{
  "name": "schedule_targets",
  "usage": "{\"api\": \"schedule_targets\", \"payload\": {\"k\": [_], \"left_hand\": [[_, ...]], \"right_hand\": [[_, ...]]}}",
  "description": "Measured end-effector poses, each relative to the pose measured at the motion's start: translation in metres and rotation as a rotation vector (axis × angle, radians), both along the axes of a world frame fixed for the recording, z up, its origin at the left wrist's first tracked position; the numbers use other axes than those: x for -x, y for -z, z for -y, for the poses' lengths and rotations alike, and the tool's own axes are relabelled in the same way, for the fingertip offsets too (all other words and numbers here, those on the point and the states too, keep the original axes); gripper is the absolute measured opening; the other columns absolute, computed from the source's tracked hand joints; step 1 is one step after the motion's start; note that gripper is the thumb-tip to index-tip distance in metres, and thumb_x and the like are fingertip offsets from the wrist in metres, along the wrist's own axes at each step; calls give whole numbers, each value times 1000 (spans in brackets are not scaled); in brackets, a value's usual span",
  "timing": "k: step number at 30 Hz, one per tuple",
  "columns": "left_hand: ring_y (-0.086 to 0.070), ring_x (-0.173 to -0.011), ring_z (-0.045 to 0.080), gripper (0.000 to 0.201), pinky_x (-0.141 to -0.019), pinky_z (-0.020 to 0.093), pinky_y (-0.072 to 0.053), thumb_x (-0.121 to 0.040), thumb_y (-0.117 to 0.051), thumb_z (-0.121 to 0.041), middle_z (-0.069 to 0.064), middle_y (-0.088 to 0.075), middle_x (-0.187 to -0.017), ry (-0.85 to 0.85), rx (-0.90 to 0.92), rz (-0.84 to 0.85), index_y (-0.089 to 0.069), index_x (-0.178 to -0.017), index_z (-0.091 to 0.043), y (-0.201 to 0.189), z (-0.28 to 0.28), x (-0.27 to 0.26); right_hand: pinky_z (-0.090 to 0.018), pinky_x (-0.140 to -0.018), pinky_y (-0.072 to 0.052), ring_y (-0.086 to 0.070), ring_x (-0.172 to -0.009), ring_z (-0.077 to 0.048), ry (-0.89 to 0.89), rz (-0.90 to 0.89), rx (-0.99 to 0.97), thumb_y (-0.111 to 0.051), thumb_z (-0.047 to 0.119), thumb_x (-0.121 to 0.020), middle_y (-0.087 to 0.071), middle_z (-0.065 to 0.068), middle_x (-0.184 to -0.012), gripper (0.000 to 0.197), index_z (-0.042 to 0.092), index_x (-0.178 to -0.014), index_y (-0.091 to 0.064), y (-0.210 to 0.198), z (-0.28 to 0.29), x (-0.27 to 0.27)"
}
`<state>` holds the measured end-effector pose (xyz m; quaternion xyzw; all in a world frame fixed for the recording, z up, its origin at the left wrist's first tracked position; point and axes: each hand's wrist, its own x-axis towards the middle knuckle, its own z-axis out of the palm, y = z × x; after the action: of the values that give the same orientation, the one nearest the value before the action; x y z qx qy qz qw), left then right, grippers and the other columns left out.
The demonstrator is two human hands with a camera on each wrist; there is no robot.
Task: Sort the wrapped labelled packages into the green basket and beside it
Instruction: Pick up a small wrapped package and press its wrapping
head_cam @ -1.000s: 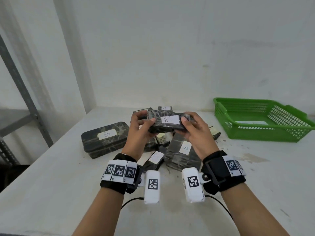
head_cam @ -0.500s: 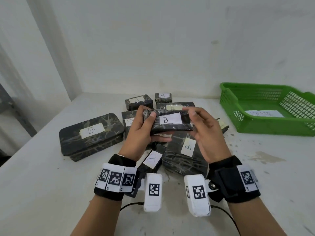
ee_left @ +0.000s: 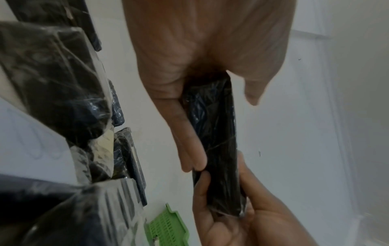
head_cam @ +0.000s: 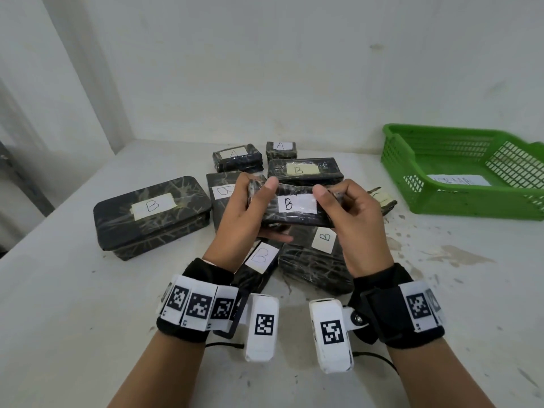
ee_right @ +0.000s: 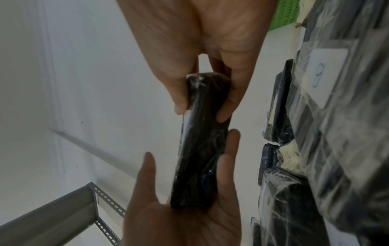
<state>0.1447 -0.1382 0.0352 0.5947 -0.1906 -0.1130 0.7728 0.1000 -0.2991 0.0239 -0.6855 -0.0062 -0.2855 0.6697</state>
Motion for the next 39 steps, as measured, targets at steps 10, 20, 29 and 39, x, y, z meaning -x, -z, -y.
{"api": "schedule_targets", "payload": {"k": [10, 20, 29, 39], "left_hand": [[-67, -98, 41, 26, -54, 36, -59, -93, -62, -26, 23, -57, -108, -6, -37, -2, -45, -105, -11, -4, 0, 4], [-72, -78, 32, 26, -51, 31, -59, -96, -59, -12, 16, -63, -113, -7, 2, -70, -45, -118, -10, -3, 1, 3], [-75, -75, 34, 38, -60, 29, -62, -87, -62, -12, 3, -75, -95, 114, 84, -113, -40, -118, -11, -6, -1, 4], [-74, -81, 39, 49, -67, 30, -62, -82, -69, -21, 18, -72, -109, 93, 151, -104, -43, -122, -10, -5, -4, 1]], "right_hand": [[-38, -75, -40, -39, -70, -16, -49, -70, -13, -72, 40, -83, -42, 5, -68, 32, 14, -78, -55, 1, 1, 1], [-46, -74, -52, -52, -77, -27, -77, -46, -66, -75, 29, -86, -49, -28, -81, 34, 3, -82, -53, 4, 1, -1], [-28, -60, -56, -69, -87, -21, -107, -84, -175, -69, 18, -86, -67, -10, -95, 16, 11, -94, -58, 1, 4, -1], [-36, -84, -58, -69, -106, -23, -188, -97, -170, -74, 18, -78, -71, -8, -110, 41, 6, -113, -56, -4, 4, 3]]}}
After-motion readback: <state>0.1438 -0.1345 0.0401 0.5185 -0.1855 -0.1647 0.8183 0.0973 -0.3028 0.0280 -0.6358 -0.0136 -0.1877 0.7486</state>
